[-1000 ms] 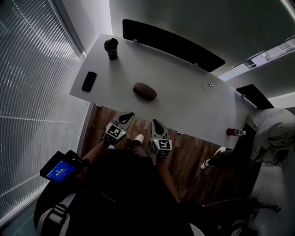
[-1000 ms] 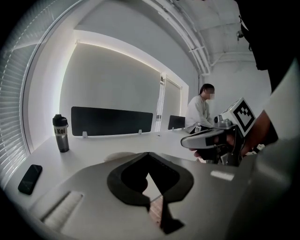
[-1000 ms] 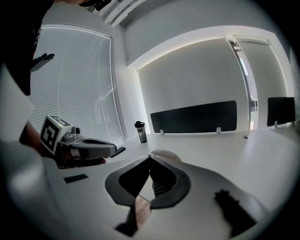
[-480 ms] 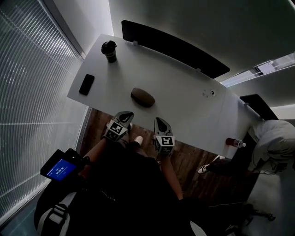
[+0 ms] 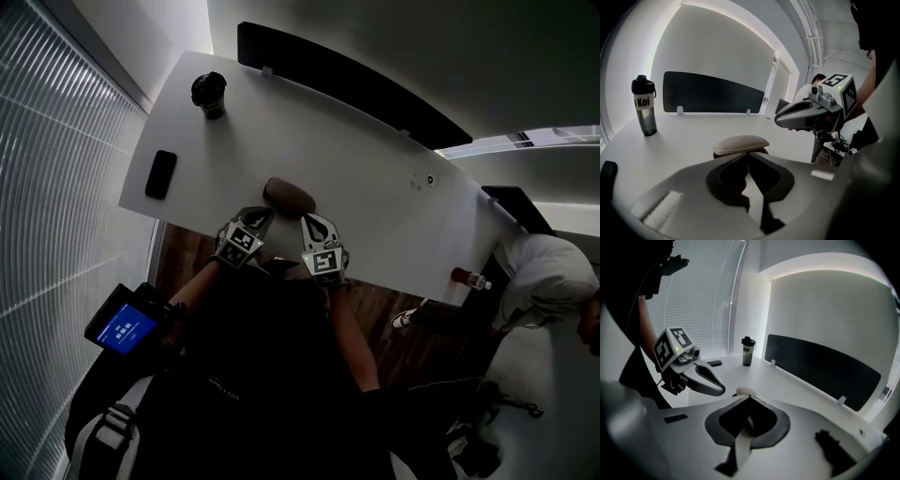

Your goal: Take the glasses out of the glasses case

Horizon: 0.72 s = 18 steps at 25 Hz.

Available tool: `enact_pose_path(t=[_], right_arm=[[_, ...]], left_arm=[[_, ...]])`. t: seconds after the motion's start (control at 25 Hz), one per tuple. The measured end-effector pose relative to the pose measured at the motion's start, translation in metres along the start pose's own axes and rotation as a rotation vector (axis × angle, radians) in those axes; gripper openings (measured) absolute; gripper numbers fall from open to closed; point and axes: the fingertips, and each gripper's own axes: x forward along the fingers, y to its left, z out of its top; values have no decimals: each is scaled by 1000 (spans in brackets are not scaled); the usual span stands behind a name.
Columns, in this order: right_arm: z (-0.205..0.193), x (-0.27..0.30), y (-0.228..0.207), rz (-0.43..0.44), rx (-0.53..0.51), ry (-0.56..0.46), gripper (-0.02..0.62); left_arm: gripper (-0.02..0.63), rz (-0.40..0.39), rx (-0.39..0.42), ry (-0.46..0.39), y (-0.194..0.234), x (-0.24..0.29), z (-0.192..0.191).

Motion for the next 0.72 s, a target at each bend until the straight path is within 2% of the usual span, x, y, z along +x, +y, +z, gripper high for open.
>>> enact_pose_path(t=[0.12,0.2,0.4,0.44,0.56,0.72], right_arm=[[8,4,3,26,-107,22,5],[13,7,7,40,-125,23,5],[16,20,10,46,-181,54,5],[16,22,11,50,-196,64,13],[12,31,9,52,-251,93,111],[5,38,10,68,-308,129,152]], left_arm=[[18,-15,22,54,-6,6,-5],[18,-22,50,86,-8,8,-7],[21,-11,64,83,-2,16,-3],[23,-13,66,87,-2,18,-2],[39,-44,68,102,-1,28,-4],[58,-69,58,110,-2,36,-4]])
